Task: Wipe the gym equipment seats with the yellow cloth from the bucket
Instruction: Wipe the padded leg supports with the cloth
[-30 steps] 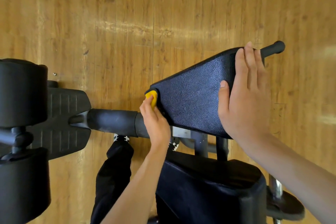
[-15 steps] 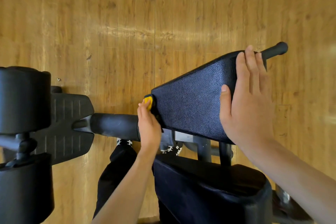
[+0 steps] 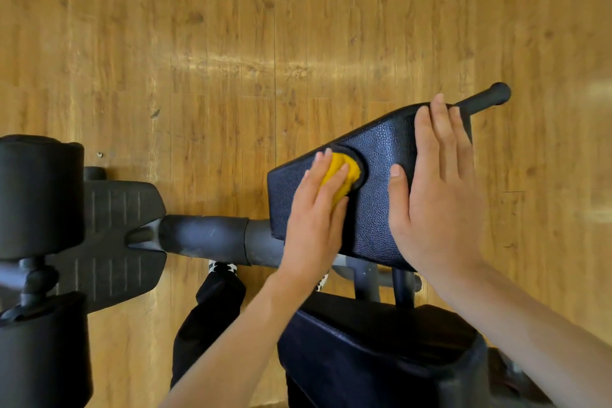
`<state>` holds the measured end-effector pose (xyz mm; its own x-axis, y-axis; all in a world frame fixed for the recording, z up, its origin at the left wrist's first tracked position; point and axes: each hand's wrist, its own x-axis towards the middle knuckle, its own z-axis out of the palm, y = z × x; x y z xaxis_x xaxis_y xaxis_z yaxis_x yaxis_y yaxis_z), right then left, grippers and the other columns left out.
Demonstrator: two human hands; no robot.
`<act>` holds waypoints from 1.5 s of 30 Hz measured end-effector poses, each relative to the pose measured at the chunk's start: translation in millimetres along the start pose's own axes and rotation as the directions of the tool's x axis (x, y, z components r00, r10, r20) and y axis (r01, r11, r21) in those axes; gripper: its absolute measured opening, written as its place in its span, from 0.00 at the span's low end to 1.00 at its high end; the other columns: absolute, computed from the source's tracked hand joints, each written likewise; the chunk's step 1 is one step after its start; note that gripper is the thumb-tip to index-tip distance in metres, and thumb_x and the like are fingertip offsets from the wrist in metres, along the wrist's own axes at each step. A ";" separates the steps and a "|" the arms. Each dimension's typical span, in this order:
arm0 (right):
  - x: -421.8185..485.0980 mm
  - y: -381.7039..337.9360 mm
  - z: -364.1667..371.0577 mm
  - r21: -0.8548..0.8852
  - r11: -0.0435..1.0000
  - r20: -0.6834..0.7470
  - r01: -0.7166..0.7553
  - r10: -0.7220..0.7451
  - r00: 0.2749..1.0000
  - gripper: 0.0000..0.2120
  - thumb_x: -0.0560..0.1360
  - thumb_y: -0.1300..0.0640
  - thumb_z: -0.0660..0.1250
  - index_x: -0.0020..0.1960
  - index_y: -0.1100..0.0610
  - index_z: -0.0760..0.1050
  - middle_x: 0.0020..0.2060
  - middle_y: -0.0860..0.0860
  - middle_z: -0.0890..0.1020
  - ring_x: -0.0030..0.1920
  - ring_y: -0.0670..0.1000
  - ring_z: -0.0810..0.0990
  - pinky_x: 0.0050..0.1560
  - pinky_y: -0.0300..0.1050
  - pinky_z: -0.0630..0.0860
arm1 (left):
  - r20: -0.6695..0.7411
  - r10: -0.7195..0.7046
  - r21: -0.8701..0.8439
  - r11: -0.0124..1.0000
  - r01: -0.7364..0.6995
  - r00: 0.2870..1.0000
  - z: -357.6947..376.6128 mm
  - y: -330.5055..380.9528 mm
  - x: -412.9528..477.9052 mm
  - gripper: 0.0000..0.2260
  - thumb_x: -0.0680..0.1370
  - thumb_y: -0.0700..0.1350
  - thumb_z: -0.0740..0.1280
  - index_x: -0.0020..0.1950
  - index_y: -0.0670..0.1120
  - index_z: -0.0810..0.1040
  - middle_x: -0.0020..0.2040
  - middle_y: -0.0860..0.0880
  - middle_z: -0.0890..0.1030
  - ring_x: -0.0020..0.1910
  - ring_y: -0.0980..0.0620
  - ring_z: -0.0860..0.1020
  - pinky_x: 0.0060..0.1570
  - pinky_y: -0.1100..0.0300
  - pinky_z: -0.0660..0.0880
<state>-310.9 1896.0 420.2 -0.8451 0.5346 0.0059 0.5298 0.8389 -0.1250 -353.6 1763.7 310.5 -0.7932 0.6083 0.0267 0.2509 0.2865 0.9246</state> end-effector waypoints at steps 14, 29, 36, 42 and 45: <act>0.2 2.0 -0.2 0.057 0.998 -0.008 -0.004 0.004 1.000 0.27 0.84 0.54 0.53 0.80 0.63 0.55 0.81 0.57 0.55 0.81 0.56 0.51 0.79 0.56 0.56 | -0.091 -0.155 -0.205 0.970 0.134 0.984 9.6 29.6 30.5 0.17 0.84 0.33 0.58 0.73 0.39 0.69 0.80 0.44 0.63 0.83 0.51 0.53 0.77 0.64 0.58; -0.9 5.1 1.5 0.182 0.983 -0.052 0.016 -0.006 0.999 0.29 0.85 0.46 0.46 0.79 0.62 0.58 0.80 0.56 0.58 0.81 0.55 0.52 0.77 0.57 0.59 | -0.135 -0.289 -0.154 0.951 0.268 0.948 8.7 15.7 9.8 0.19 0.83 0.34 0.57 0.75 0.37 0.68 0.80 0.40 0.64 0.82 0.48 0.54 0.79 0.60 0.58; -5.4 11.0 -2.9 0.417 0.909 -0.083 0.019 0.018 0.996 0.27 0.83 0.53 0.44 0.77 0.63 0.63 0.79 0.55 0.62 0.80 0.52 0.55 0.79 0.53 0.56 | 0.065 -0.045 -0.274 0.960 0.062 0.997 14.0 81.1 14.2 0.23 0.84 0.33 0.58 0.80 0.41 0.61 0.83 0.46 0.53 0.84 0.50 0.46 0.80 0.58 0.53; -6.6 9.7 -1.4 0.373 0.928 -0.086 0.027 0.006 0.996 0.26 0.84 0.51 0.49 0.77 0.62 0.64 0.78 0.56 0.62 0.80 0.54 0.56 0.77 0.59 0.58 | 0.205 -0.040 -0.377 0.919 0.117 0.978 -19.8 57.3 14.8 0.28 0.83 0.32 0.52 0.83 0.39 0.48 0.84 0.43 0.52 0.81 0.59 0.56 0.79 0.58 0.55; -8.3 6.9 -5.2 0.157 0.974 -0.163 0.161 -0.136 0.977 0.23 0.82 0.56 0.60 0.75 0.63 0.67 0.77 0.61 0.64 0.79 0.60 0.59 0.76 0.62 0.59 | 0.214 -0.054 -0.223 0.970 0.103 0.975 -17.8 41.1 14.3 0.25 0.86 0.45 0.52 0.83 0.45 0.52 0.85 0.47 0.47 0.83 0.53 0.43 0.82 0.45 0.46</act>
<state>-299.9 1897.9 424.4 -0.8861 0.4253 0.1843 0.3685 0.8875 -0.2766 -364.5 1771.0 355.6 -0.6688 0.7360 -0.1052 0.0384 0.1755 0.9837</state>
